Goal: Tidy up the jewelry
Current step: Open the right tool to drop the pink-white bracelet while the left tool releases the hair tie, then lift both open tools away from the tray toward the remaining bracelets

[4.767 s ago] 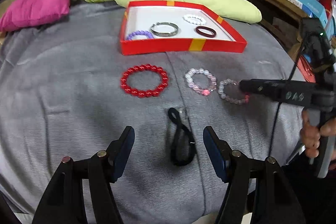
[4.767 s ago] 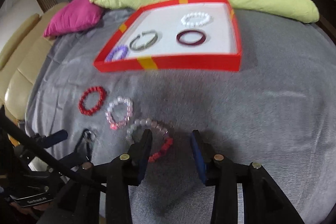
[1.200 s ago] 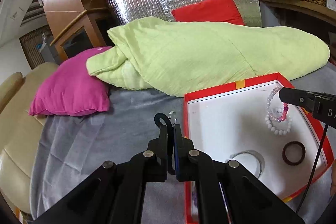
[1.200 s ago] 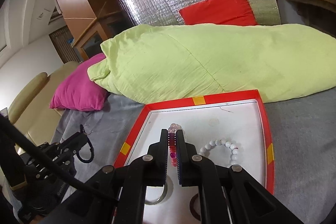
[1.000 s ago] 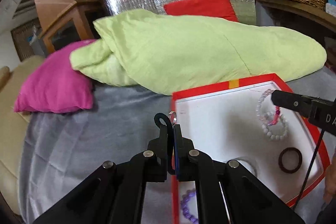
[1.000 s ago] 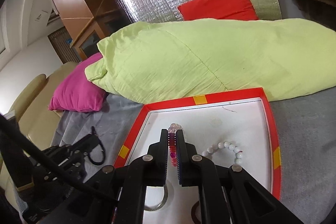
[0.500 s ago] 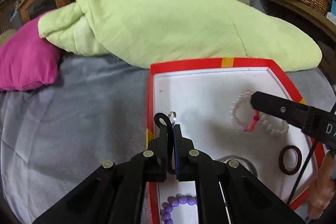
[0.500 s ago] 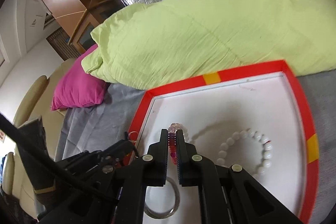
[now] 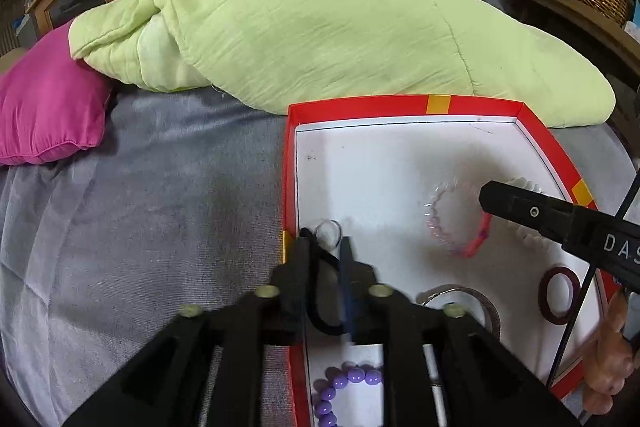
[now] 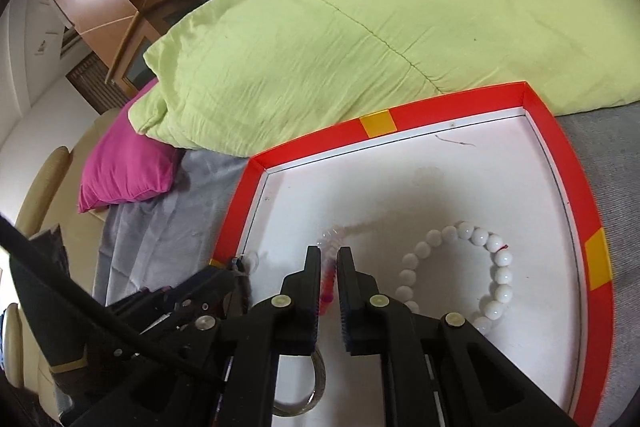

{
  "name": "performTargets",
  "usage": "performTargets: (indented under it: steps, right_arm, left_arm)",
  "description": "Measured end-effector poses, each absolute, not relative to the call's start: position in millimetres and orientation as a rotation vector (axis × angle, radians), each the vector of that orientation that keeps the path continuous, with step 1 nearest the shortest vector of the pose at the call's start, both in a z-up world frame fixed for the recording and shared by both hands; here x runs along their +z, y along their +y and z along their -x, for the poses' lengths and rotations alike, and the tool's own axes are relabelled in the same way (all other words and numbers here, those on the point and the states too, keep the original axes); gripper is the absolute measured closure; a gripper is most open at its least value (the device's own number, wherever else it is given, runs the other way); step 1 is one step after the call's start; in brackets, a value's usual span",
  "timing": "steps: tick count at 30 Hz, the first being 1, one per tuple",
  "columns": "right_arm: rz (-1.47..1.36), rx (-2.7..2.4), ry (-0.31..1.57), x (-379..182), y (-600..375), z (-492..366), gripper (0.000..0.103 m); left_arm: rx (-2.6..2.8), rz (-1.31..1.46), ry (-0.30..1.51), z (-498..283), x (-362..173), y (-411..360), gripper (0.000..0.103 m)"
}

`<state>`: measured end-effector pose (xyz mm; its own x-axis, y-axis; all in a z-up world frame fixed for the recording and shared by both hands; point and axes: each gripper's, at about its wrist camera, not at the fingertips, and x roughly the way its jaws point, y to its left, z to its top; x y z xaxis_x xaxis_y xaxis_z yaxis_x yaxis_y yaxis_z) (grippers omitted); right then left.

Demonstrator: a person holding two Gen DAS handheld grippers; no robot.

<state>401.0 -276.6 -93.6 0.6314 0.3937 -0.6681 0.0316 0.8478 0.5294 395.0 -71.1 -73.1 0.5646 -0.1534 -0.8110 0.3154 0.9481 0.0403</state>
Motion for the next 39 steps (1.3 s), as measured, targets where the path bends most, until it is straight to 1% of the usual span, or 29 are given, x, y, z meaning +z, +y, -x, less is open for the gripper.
performTargets:
  steps: [2,3,4,6,8,9,10,12,18,25,26,28,30,39]
  right_arm:
    - [-0.529,0.209,0.865,-89,-280,-399,0.085]
    - [-0.534,0.210,0.853,-86,-283,-397,0.080]
    - [-0.535,0.207,0.842,-82,-284,-396,0.080]
    - [-0.531,0.206,0.812,-71,-289,-391,0.080]
    - [-0.530,0.212,0.788,-61,-292,-385,0.080]
    - [-0.529,0.213,0.780,-56,-293,-382,0.080]
    - [-0.529,0.213,0.771,-52,-295,-378,0.080]
    - [-0.530,0.212,0.763,-44,-298,-370,0.080]
    - [-0.516,0.169,0.780,-31,-308,-343,0.080]
    - [-0.510,0.144,0.761,-16,-313,-311,0.080]
    - [-0.504,0.142,0.762,-15,-311,-306,0.079]
    - [-0.484,0.137,0.765,-14,-307,-297,0.067]
    - [-0.448,0.133,0.767,-12,-300,-288,0.063]
    - [-0.379,0.156,0.787,-14,-283,-240,0.063]
  left_arm:
    - [-0.289,-0.189,0.926,-394,-69,-72,0.074]
    - [-0.282,-0.199,0.918,-392,-66,-72,0.064]
    - [-0.269,-0.213,0.904,-390,-62,-72,0.053]
    - [-0.243,-0.232,0.868,-386,-53,-69,0.049]
    - [-0.236,-0.218,0.856,-384,-45,-64,0.048]
    - [-0.229,-0.199,0.852,-383,-39,-58,0.046]
    - [-0.217,-0.185,0.849,-382,-36,-54,0.041]
    - [-0.184,-0.165,0.845,-380,-28,-45,0.037]
    - [-0.096,-0.125,0.862,-366,-17,-20,0.035]
    - [-0.090,-0.170,0.875,-340,-19,-22,0.035]
    - [-0.087,-0.178,0.869,-336,-18,-22,0.035]
    - [-0.086,-0.194,0.858,-326,-14,-25,0.035]
    - [-0.094,-0.205,0.848,-315,-11,-27,0.035]
    - [-0.119,-0.234,0.781,-273,5,-31,0.034]
